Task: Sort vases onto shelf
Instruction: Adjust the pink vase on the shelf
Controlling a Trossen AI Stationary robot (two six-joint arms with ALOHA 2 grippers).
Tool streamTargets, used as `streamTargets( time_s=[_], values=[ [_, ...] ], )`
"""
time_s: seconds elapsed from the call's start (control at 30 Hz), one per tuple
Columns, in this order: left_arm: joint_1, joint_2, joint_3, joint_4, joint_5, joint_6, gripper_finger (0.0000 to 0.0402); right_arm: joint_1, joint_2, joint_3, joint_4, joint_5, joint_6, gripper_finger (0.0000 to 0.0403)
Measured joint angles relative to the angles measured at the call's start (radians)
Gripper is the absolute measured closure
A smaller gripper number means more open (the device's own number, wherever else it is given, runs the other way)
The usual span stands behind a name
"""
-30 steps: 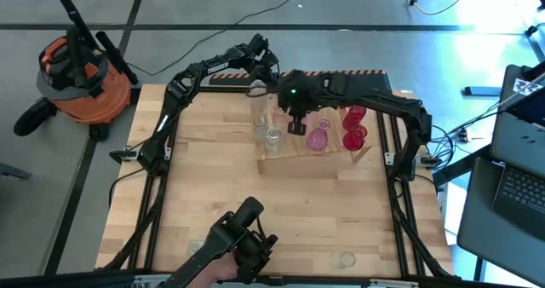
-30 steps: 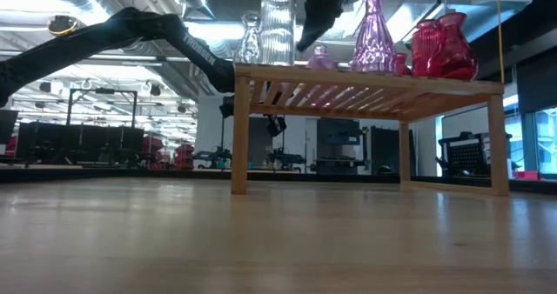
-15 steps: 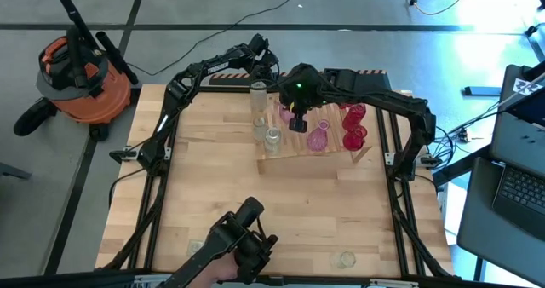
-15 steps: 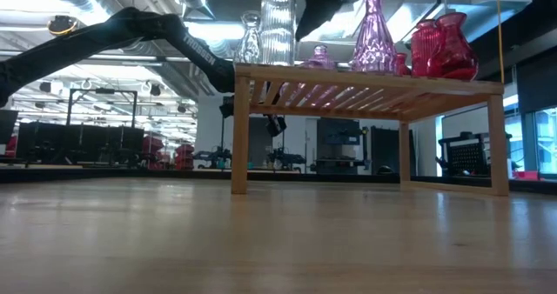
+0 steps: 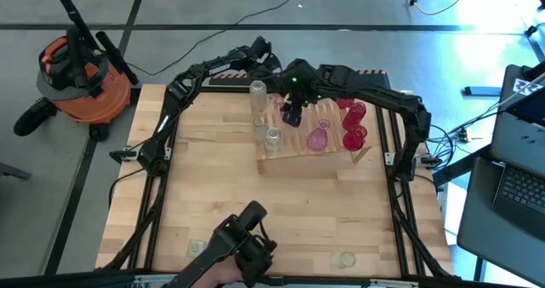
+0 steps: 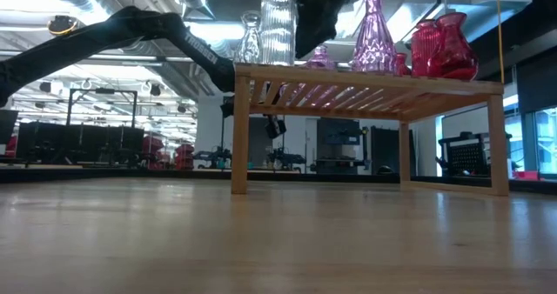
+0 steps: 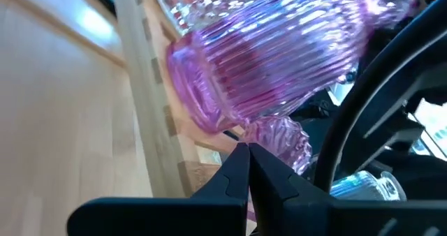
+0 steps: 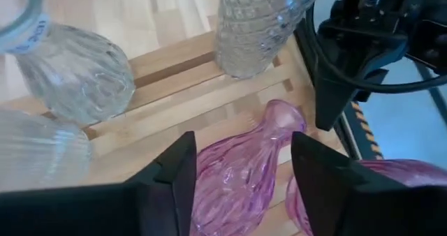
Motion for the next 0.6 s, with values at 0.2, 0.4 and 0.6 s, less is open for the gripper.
streamTargets(
  time_s=[0.2, 0.4, 0.6],
  values=[
    [-0.008, 0.000, 0.000, -0.031, -0.018, -0.009, 0.0402, 0.000, 0.046, 0.000, -0.015, -0.039, 0.047, 0.0216],
    [-0.011, 0.000, 0.001, -0.055, -0.012, -0.008, 0.0402, -0.001, 0.065, 0.000, -0.051, 0.000, 0.060, 0.0220],
    [-0.011, 0.000, 0.001, -0.058, -0.007, 0.004, 0.0402, -0.006, 0.067, 0.002, -0.109, -0.013, 0.078, 0.0221]
  ],
)
